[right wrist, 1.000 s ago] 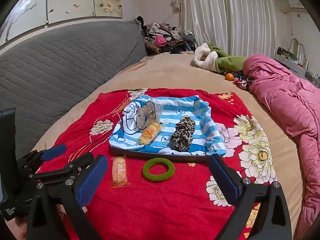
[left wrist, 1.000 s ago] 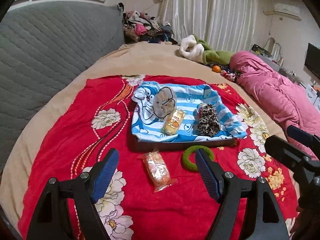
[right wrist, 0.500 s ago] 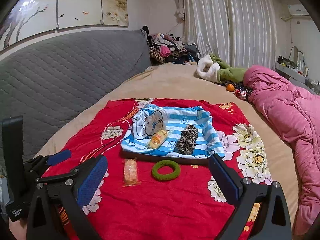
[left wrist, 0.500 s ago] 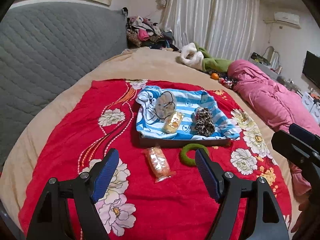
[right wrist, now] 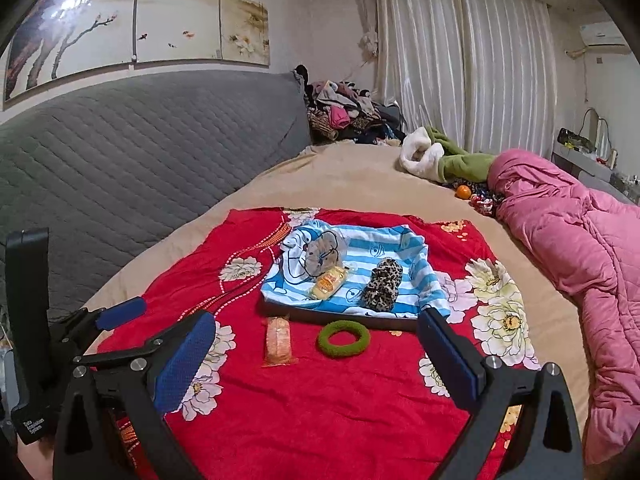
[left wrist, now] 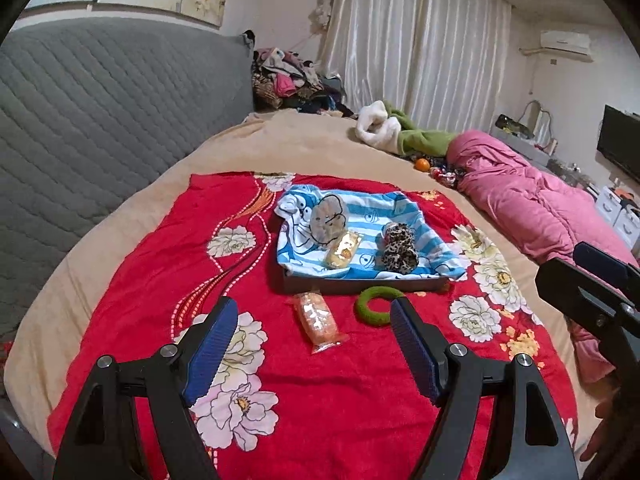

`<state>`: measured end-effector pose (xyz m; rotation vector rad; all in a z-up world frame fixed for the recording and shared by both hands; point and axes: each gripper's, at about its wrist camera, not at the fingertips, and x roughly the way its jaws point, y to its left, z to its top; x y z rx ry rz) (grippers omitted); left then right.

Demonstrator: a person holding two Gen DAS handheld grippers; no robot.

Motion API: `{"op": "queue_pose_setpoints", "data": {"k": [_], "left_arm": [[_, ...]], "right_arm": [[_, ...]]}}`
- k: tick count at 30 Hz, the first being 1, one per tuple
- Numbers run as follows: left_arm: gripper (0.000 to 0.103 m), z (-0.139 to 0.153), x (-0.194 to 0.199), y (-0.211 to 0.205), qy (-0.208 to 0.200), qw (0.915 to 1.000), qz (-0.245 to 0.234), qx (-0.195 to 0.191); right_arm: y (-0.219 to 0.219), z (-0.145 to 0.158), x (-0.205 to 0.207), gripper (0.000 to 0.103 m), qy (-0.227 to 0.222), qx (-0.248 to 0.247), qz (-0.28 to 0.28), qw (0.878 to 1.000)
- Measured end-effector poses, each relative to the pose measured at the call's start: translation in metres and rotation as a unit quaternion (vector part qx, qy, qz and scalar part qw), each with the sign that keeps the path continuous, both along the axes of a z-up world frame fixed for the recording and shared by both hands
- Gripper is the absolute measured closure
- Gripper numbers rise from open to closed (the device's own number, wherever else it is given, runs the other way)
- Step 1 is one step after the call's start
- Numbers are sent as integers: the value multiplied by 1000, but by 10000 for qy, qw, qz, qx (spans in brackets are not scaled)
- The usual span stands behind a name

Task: Organize objects
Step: 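Withdraw both open tools up and away from the tray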

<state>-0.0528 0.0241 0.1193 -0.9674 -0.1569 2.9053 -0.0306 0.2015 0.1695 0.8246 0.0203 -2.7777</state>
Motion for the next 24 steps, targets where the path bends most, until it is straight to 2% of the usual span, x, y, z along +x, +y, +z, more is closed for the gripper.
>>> {"op": "queue_pose_setpoints", "data": {"k": [13,24], "left_arm": [[23,5,31,-5,125,9999,-19,-65],[22,0,52,-5,166,9998,-93,-115]], "right_arm": [[-1,10,34,1,224,-31,-40,9997],[3,-6,50,1,171,-70,-36,9998]]}}
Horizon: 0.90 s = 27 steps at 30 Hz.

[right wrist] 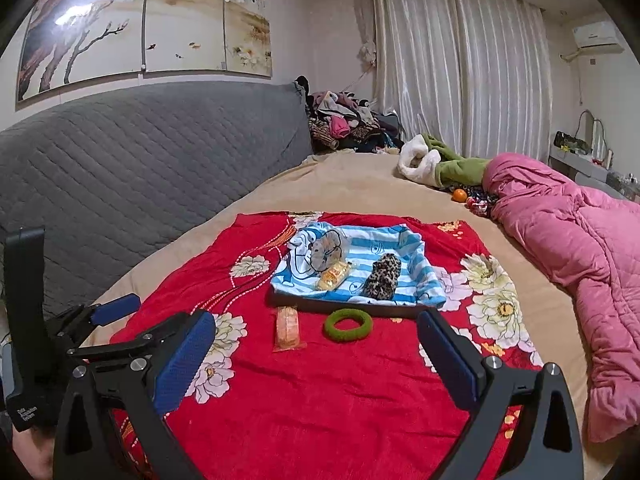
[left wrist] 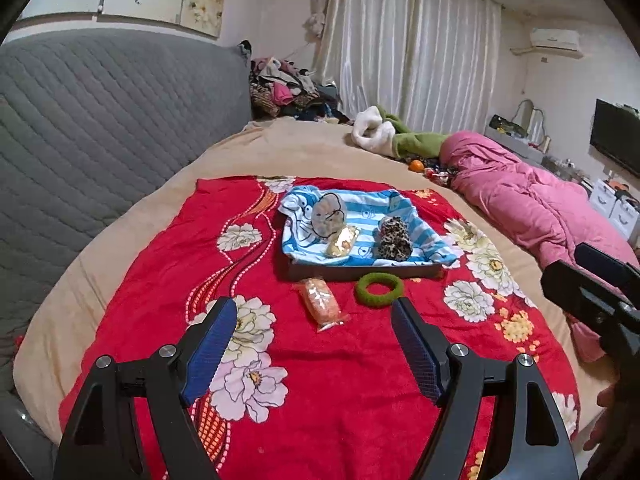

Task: Organize objects
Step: 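Withdraw both open tools up and away from the tray, then move both tools forward toward the orange-wrapped bread in front of the tray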

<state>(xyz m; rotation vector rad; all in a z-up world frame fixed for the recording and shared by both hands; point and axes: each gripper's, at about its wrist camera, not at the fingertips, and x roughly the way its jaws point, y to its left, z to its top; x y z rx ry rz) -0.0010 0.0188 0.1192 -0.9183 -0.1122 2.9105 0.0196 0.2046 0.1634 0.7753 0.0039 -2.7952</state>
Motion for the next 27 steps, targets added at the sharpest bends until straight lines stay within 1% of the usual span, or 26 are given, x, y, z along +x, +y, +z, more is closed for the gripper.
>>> {"op": "queue_pose_setpoints", "data": {"k": [3,8,12,16,22,27], "left_arm": [[22,-4,7,3,11,10000,-33,-75],[22,-15,19,5,3,9999,-92,-74],[22,-26,26,8,-19,9997,-133,-180],[22,-38,28,9,-94,9994,-111,-317],[22,-60,25,4,-347,9990,-78,-257],[22,-76,19,0,-470,9987,-64,-197]], "right_arm": [[2,-6,5,1,-38,14,18,10000],[7,-12,12,1,-75,-79,29,9999],[9,-20,15,1,-137,-59,43,9999],[10,-29,17,1,-237,-175,117,9995],[4,-44,18,1,-390,-157,212,9989],[-1,-58,14,1,-483,-6,178,9987]]}}
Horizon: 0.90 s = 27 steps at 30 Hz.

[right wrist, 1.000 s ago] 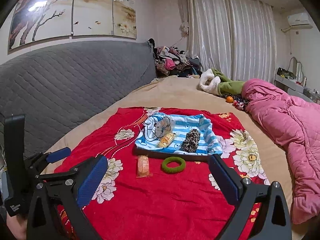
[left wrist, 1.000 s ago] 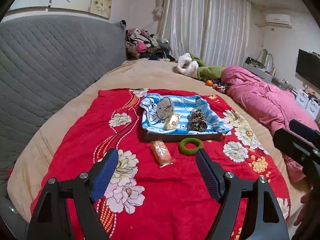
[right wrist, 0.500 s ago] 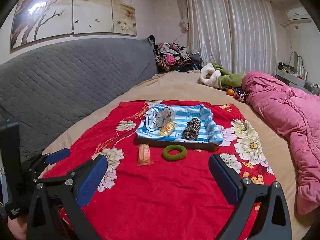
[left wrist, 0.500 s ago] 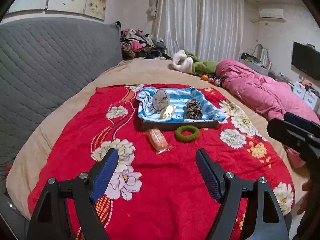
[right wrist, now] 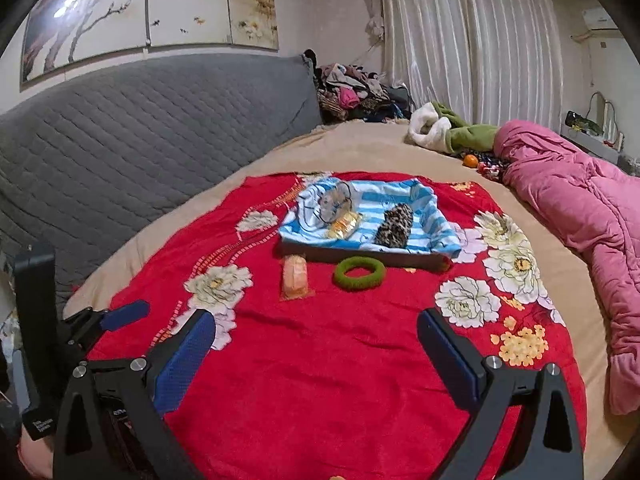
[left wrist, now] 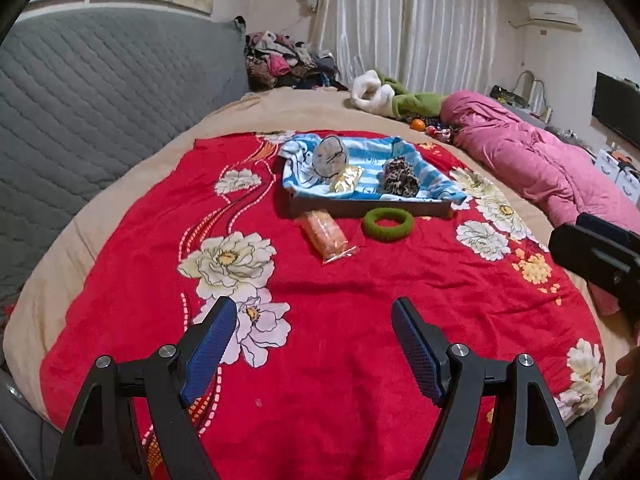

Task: Organize objects
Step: 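Move both tools forward toward the orange-wrapped bread in front of the tray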

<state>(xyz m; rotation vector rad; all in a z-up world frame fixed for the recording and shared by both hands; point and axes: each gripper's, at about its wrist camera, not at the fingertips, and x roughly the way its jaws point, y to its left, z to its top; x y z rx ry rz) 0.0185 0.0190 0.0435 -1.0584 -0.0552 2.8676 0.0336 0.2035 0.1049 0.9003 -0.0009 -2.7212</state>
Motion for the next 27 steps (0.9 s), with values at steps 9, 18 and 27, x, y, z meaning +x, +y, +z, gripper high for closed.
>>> {"op": "queue_pose_setpoints", "data": {"k": [9,18,27], "left_arm": [[22,-23,-24,0,-179,9998,37,-64],[22,-49,-52,-1,-432,9990,49,-52],[22,-65,-75,-4,-559,9984,88,26]], "right_arm": [[-4,-38,-26,1,-372,12,28,9993],[-6,-67,-52,1,-717,-6,4,9974],[-8,-89,-73,1,-956,50,-62,9954]]}}
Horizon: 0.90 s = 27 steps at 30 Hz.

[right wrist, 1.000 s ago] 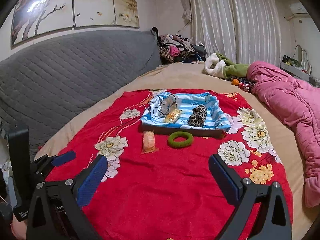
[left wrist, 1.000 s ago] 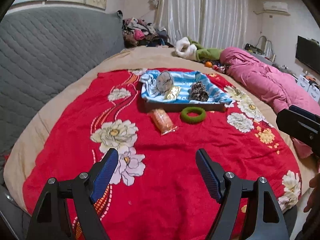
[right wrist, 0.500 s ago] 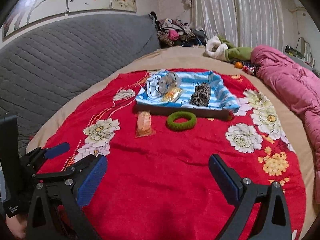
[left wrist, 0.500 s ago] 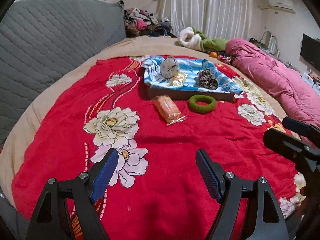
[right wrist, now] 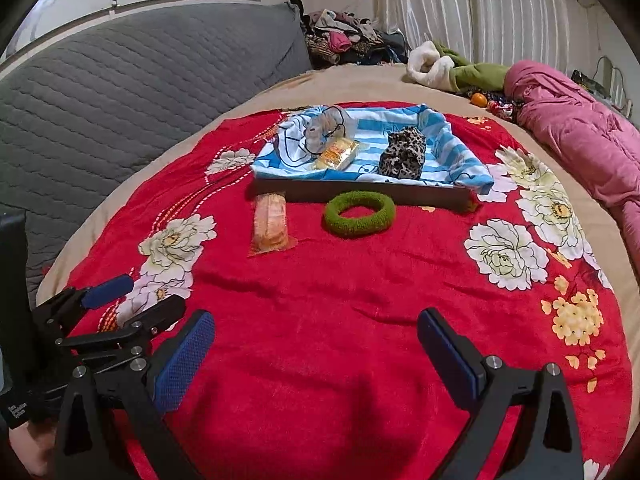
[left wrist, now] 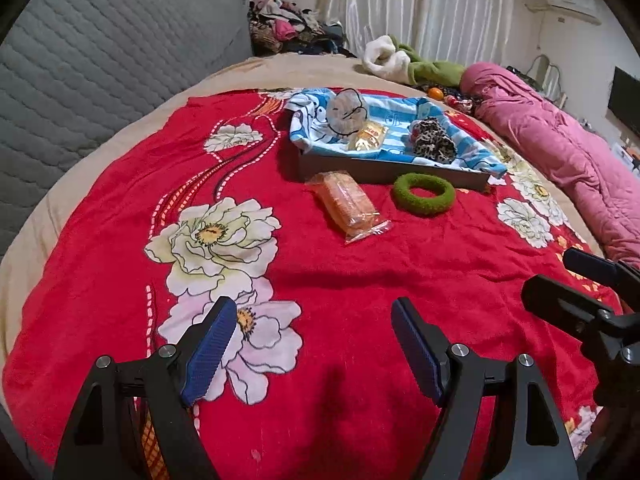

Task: Organize objects
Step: 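Move both tools forward toward the orange-wrapped bread in front of the tray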

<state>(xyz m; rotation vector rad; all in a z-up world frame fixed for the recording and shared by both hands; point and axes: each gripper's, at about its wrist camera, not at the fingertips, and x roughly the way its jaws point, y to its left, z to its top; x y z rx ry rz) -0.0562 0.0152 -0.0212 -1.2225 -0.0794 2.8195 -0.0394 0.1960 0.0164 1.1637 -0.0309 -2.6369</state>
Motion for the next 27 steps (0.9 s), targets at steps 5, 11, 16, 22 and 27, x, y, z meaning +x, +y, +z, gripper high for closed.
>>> {"op": "queue_pose_setpoints", "data": {"k": [5,11,16,22,27], "left_arm": [[22,-2,-13,-1,-33,10000,28,61],[22,0,-27,2,-22,10000,12,53],[22,2,-34,5,11,10000,-21,42],[22,4,-42,9,41,10000,-53,22],[22,2,-48,10,19,10000,-45,73]], "right_arm": [[2,-2,-13,1,-28,15,-64,10000],[5,0,-28,1,-19,25,-178,9998],[10,-2,-38,1,-79,-3,-256,9996],[11,-3,-47,1,-78,13,-243,9997],[13,-5,-54,1,-80,81,-275,9996]]}}
